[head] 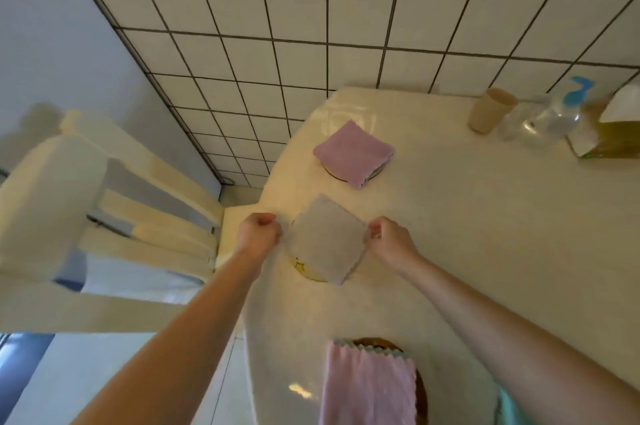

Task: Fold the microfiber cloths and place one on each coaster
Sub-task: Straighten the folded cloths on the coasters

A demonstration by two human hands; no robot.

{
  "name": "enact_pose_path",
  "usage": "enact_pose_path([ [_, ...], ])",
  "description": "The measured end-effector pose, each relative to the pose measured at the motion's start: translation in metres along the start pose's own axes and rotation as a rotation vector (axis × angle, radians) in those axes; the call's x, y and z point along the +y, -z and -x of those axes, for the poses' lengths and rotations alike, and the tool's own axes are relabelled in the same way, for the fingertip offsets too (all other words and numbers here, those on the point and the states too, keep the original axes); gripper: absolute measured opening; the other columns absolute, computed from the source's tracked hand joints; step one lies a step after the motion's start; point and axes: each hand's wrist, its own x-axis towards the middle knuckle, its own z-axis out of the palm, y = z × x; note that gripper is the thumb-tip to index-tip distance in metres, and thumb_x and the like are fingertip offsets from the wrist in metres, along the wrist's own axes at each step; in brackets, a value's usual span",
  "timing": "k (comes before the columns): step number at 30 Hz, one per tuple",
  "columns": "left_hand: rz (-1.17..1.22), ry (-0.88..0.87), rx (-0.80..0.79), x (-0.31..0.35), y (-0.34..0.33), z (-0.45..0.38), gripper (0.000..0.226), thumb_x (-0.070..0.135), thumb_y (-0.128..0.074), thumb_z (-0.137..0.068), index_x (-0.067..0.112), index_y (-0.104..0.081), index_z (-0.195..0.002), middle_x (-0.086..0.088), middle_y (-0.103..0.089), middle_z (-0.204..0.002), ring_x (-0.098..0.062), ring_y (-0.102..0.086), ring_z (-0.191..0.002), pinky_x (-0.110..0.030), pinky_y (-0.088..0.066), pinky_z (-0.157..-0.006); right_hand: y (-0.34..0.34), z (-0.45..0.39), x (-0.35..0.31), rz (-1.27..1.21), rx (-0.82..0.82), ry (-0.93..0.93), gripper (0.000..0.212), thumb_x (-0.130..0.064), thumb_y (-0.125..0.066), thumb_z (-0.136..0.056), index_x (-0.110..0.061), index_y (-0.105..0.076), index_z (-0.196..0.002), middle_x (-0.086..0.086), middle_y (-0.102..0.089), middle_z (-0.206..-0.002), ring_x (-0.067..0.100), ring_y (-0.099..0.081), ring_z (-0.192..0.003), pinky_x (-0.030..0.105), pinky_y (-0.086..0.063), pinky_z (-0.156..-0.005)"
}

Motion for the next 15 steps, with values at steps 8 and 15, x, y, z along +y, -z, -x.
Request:
enact_pose_path([
  [8,0.125,0.054,-0.153,0.073,-0.055,-0.048,0.016,-0.001,-0.059,-0.084,0.006,-0.063,-0.097,-0.01,-0.063,-0.078,-0.022,-0.061,-0.07,-0.042,-0.055,-0.088,-0.014,-0.043,-0.029,0.18,-0.151,0.018,0.048,-0.026,-0.051,-0.09,-0.008,-0.04,-0.133,0.012,-0.051,-0.128,0.029,-0.048,-0.119,0.038,-0.037,-0.101],
  [15,0.28,0.188,-0.247,0.112,-0.114,-0.08,0.019,-0.005,-0.061,-0.08,-0.006,-0.062,-0.099,-0.018,-0.062,-0.085,-0.023,-0.061,-0.075,-0.033,-0.055,-0.076,-0.022,-0.076,-0.029,0.197,-0.176,-0.032,0.045,-0.044,-0.057,-0.084,-0.013,-0.044,-0.114,0.009,-0.046,-0.116,0.032,-0.054,-0.104,0.041,-0.047,-0.087],
])
